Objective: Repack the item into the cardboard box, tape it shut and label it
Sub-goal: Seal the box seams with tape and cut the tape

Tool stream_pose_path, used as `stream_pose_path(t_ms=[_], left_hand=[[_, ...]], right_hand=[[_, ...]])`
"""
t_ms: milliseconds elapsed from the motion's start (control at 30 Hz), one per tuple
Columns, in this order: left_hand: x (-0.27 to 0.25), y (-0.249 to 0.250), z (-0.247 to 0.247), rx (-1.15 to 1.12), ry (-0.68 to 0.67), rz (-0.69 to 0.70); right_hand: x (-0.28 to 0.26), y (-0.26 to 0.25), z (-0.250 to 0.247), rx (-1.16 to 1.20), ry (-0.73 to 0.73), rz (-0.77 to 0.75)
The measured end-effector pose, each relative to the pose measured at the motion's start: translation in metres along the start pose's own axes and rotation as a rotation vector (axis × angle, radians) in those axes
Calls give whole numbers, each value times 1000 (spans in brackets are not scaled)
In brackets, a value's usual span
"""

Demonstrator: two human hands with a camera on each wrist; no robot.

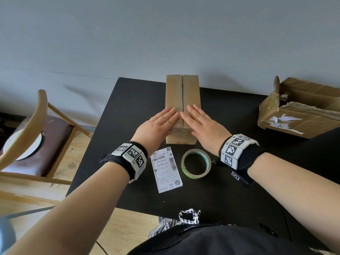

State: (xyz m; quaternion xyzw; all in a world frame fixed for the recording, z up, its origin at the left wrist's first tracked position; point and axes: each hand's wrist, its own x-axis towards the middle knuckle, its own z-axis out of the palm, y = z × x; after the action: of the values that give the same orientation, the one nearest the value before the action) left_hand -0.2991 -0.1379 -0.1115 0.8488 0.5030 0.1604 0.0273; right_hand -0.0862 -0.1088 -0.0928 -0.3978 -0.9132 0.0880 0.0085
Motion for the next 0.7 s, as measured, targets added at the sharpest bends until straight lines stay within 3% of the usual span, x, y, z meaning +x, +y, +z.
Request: stream_pose_path(t_ms=[167, 300, 433, 567, 700], left_hand=[[-2, 5, 8, -5, 48, -27], [-4, 5, 10, -26, 32, -58], [-4, 6, 11, -25, -12, -104], [-5, 17, 10, -61, -42, -225], [-6, 16, 5, -45, -59, -226]], right_hand=[[-4, -7, 1, -58, 13, -35], [-7, 8, 8, -46, 116, -95], [-14, 11, 20, -4, 209, -60], [-10, 5, 23, 9, 316, -37], [-10, 12, 20, 48, 280, -87]])
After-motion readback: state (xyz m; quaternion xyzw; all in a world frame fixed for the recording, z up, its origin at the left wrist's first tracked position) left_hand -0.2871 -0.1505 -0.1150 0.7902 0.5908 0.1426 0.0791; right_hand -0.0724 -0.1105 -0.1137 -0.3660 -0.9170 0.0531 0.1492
